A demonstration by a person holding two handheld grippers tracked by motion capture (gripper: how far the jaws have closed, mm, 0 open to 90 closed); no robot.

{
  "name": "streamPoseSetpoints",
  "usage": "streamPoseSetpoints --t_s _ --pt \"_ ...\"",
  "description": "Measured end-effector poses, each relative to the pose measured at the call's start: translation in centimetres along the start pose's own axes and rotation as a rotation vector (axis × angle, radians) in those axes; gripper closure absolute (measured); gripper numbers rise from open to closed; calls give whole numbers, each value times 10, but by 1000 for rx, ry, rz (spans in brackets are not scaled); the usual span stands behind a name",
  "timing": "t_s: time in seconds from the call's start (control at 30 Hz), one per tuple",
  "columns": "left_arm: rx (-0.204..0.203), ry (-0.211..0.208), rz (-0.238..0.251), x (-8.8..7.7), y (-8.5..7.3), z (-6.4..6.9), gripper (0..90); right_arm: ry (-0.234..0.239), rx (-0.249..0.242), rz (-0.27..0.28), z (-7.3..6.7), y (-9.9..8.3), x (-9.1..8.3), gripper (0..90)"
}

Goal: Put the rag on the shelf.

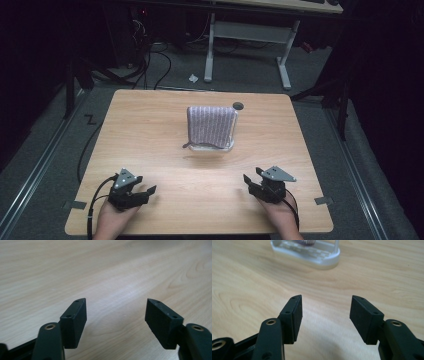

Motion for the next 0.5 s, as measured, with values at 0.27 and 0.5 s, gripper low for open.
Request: streamPoseSetpoints --t_s 0.27,0.5 --pt "11 -34 -24 9 -1 3 342 2 -13 -33 -2 -2 9 434" --pt "9 -35 -19 11 0 3 334 14 -20 -42 -2 -5 12 427"
Point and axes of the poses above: each handheld gripper's, and its own axes: x roughly forward along the jaws, y roughly out of its top, z roughly to its right, the point moved 3 cm from there along x, roughly forward along the jaws, and after that the axes turned 11 degrees about -x, right-handed, at the moved point
